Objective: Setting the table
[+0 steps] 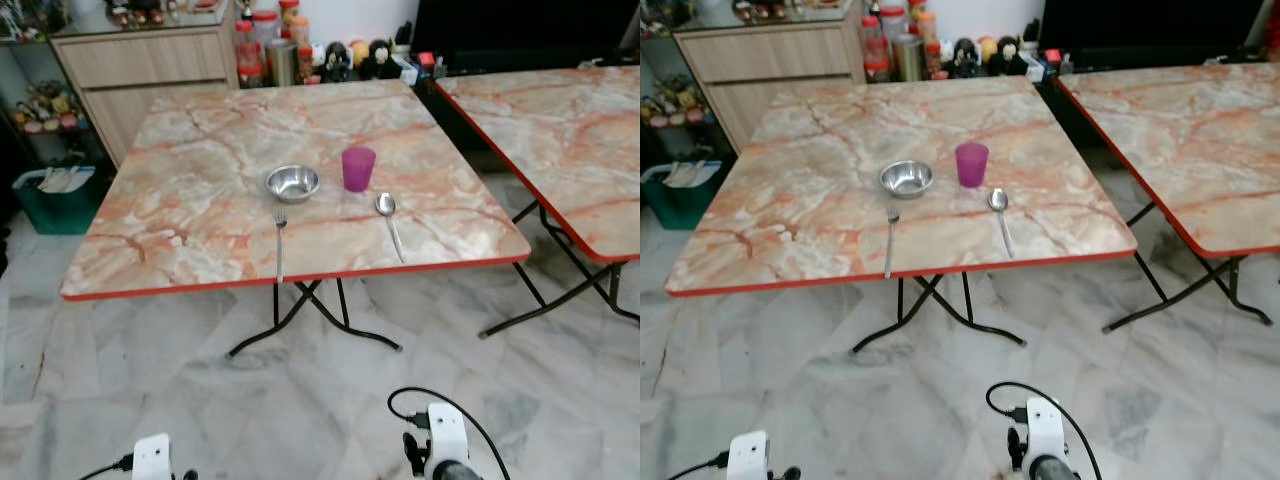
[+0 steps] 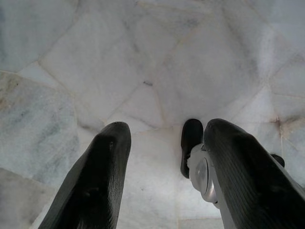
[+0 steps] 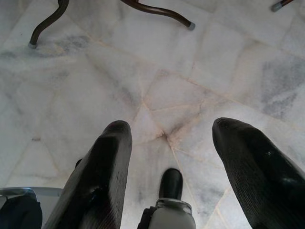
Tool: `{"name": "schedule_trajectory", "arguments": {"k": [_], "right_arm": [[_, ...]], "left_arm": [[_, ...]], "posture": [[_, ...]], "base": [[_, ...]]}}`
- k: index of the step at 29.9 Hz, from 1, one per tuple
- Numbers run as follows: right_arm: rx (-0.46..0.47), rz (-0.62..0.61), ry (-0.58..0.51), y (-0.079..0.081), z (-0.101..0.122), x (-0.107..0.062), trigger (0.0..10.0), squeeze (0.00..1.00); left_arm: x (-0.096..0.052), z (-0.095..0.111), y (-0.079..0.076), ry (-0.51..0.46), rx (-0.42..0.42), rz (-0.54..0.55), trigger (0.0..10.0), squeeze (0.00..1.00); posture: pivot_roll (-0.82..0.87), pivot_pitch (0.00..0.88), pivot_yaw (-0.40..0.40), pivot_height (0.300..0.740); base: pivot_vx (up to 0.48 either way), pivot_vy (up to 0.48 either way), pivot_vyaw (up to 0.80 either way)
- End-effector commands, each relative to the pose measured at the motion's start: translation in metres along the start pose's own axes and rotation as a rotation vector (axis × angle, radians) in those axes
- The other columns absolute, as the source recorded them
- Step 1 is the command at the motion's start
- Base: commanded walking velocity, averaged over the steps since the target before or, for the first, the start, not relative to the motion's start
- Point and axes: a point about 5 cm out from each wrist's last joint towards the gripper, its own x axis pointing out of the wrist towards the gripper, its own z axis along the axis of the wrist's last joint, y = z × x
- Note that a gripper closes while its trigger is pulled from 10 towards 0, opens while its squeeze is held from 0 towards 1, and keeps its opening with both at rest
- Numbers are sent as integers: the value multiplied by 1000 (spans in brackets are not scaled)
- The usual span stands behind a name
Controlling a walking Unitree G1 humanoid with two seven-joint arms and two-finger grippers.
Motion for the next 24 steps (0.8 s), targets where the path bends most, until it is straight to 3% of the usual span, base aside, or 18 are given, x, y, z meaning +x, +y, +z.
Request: {"name": "schedule_trajectory", "arguments": {"k": [1, 9, 24], "right_arm": [[7, -4, -13, 0, 3, 0, 10000, 0], [3, -1, -15, 1, 3, 1, 10000, 0], [2, 1, -11, 1, 3, 1, 10000, 0]], "left_arm": [[-1, -4, 1, 16, 1, 3, 10000, 0], [-1, -4, 0, 13, -1, 0, 10000, 0], [-1, -4, 0, 15, 2, -2, 10000, 0]], "posture": [[51, 0, 31, 740], [54, 0, 29, 740], [55, 0, 30, 740]], "base": [[0, 0, 0], [0, 0, 0], [273, 0, 0]]}}
